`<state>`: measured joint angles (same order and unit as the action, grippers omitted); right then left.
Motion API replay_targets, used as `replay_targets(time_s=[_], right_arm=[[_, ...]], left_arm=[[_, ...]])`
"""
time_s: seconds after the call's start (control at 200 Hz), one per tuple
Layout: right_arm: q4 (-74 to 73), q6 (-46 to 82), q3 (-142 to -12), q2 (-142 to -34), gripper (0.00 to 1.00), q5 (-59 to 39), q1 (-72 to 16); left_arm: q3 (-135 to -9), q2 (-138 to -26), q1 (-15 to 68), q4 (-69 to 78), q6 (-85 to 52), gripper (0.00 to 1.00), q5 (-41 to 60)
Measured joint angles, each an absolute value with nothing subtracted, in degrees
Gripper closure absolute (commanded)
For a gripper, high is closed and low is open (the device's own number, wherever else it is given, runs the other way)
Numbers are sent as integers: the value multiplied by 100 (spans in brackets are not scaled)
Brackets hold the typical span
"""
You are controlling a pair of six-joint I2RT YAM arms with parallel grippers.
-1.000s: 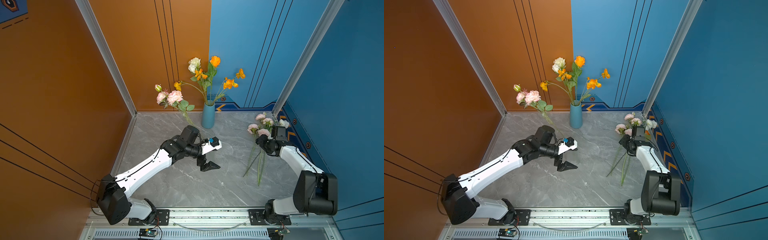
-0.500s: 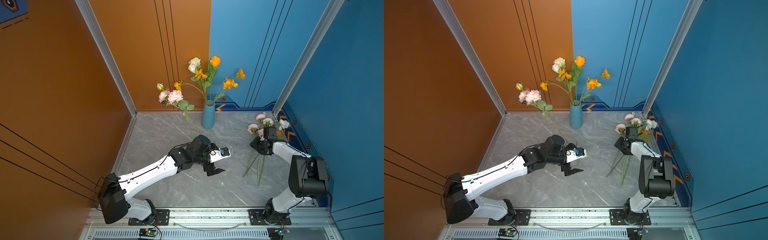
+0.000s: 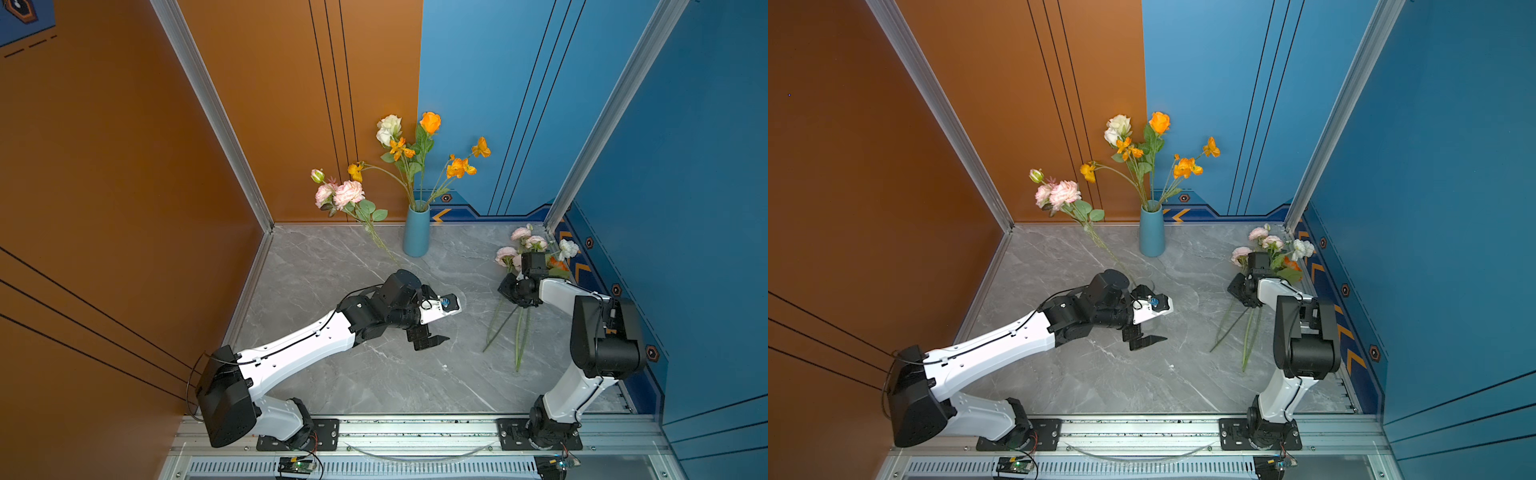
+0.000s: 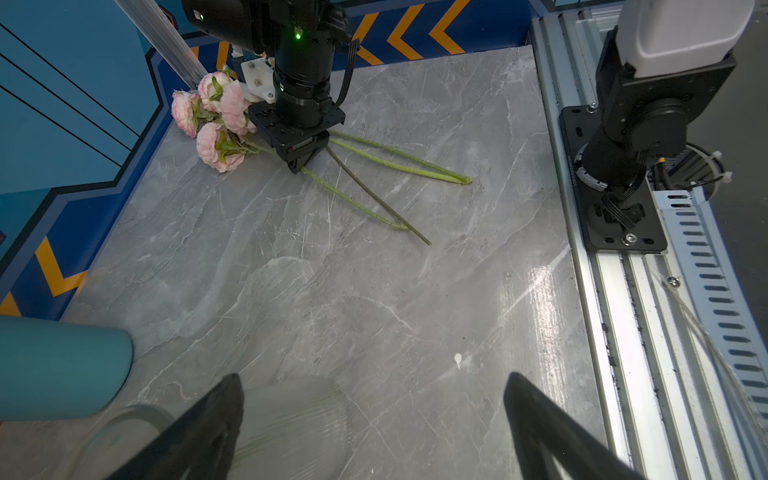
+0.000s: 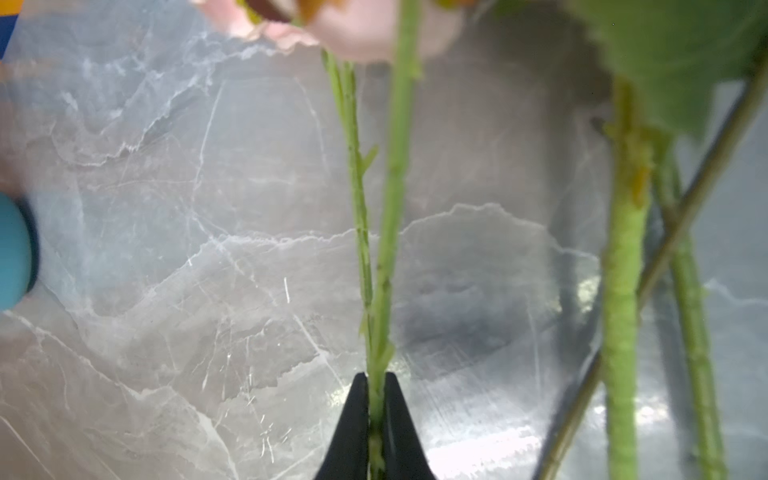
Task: Arrange the flowers into the vase
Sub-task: 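Pinch another pink rose stem with the right gripper, then lift the pink rose and carry it over the glass vase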
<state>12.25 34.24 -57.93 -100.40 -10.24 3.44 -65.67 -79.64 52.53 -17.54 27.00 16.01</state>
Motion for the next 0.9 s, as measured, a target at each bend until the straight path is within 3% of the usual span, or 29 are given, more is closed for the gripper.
replay_targets(time_s=[0.28,0.721,0.901], right_arm=[[1149,3144,-5935,-9623,100,-1031,-279],[-27,2930,-5723,-6943,100,-993,-819],[-626,2458,-5677,-6163,100,-760,-1612]], left_arm=[[-6567,-7966,5264,-1754,2724,2,1559],[-6536,-7802,5238,-1822,2917,2,1479],[-6490,-7078,4720,-1966,3004,2,2276]])
